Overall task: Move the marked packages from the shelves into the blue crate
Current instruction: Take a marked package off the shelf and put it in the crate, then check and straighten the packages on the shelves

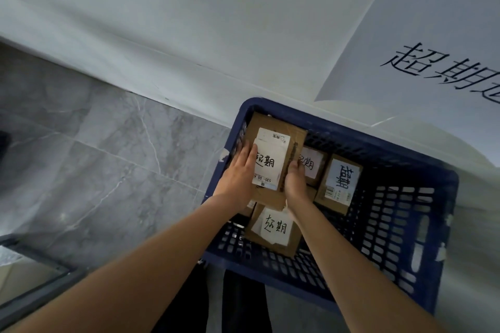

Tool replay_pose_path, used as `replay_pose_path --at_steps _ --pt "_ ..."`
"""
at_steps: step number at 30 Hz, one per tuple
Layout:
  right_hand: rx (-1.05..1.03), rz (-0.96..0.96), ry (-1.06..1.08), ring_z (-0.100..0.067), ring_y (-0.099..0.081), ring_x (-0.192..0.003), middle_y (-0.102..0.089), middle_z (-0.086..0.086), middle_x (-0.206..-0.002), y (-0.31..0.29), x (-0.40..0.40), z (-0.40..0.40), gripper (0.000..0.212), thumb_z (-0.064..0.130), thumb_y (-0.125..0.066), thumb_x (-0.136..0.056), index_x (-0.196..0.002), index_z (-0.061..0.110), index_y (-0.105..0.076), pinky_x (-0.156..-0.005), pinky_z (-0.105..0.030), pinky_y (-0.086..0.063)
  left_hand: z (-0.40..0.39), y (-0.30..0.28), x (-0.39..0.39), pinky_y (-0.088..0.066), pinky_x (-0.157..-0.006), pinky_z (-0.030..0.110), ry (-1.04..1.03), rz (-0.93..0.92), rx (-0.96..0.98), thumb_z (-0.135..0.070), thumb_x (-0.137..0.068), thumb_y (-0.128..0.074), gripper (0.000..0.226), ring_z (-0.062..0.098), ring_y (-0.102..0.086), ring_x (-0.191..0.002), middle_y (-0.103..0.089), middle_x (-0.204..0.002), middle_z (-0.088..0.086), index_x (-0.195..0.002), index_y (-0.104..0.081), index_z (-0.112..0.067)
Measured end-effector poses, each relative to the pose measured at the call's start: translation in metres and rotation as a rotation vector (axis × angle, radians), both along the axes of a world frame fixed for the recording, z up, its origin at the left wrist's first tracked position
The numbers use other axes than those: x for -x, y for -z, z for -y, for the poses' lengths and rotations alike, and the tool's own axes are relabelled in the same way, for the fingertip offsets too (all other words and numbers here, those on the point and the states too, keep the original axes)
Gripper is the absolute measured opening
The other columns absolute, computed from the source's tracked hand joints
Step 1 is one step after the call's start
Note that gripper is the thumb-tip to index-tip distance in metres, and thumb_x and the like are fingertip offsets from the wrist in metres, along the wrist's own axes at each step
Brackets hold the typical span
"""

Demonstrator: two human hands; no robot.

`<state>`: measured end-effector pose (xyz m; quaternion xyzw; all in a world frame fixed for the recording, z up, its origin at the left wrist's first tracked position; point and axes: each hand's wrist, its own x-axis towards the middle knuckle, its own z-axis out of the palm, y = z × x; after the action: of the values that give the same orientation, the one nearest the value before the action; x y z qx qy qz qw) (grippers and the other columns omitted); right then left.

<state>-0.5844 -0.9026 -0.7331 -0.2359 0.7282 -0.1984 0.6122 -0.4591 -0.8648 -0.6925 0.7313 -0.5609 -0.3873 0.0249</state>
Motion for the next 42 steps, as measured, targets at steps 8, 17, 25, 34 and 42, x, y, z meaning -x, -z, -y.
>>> replay_pose_path --at_steps 8,17,25,34,42 --pt "0.289 -0.198 -0.356 -0.020 -0.019 -0.148 -0.019 -0.002 -0.162 -0.093 0.003 -0.002 0.055 0.040 -0.028 -0.105 -0.155 0.021 -0.017 -0.120 -0.047 -0.020 -0.013 -0.083 -0.015 -0.032 -0.113 0.047 -0.176 -0.180 -0.057 -0.015 -0.097 -0.045 0.069 0.023 -0.022 -0.144 -0.012 -0.160 -0.002 -0.153 -0.005 -0.023" --pt "0.723 -0.354 -0.951 -0.014 -0.004 -0.151 -0.012 0.002 -0.163 -0.285 -0.060 0.000 0.056 0.041 -0.027 -0.105 -0.156 0.020 -0.017 -0.123 -0.043 -0.006 -0.078 -0.247 -0.067 0.001 -0.121 0.038 -0.239 0.117 0.106 -0.033 -0.101 -0.036 0.064 0.021 0.007 -0.148 0.001 -0.162 0.005 -0.153 -0.004 -0.015" --pt "1.300 -0.445 -1.360 -0.019 -0.005 -0.151 -0.011 -0.002 -0.163 -0.417 -0.203 -0.029 0.058 0.039 -0.032 -0.104 -0.155 0.017 -0.016 -0.121 -0.040 0.000 -0.132 -0.403 -0.190 -0.003 -0.121 0.042 -0.366 0.581 0.406 -0.033 -0.098 -0.040 0.065 0.023 0.002 -0.149 -0.006 -0.161 0.005 -0.153 -0.011 -0.013" --pt "1.618 -0.181 -1.640 -0.019 -0.005 -0.151 -0.012 -0.002 -0.163 -0.516 -0.328 -0.222 0.060 0.038 -0.036 -0.103 -0.155 0.016 -0.016 -0.120 -0.045 -0.002 -0.374 -0.490 -0.252 -0.007 -0.120 0.042 -0.781 0.863 0.358 -0.042 -0.101 -0.028 0.058 0.023 -0.006 -0.148 -0.015 -0.160 0.003 -0.152 -0.018 -0.016" --pt "1.862 0.071 -1.795 -0.019 -0.004 -0.151 -0.012 -0.003 -0.163 -0.579 -0.369 -0.432 0.062 0.039 -0.035 -0.103 -0.155 0.013 -0.015 -0.120 -0.047 -0.007 -0.583 -0.548 -0.233 -0.007 -0.120 0.045 -1.053 1.072 0.239 -0.043 -0.102 -0.019 0.056 0.025 -0.005 -0.148 -0.015 -0.160 0.004 -0.152 -0.017 -0.020"
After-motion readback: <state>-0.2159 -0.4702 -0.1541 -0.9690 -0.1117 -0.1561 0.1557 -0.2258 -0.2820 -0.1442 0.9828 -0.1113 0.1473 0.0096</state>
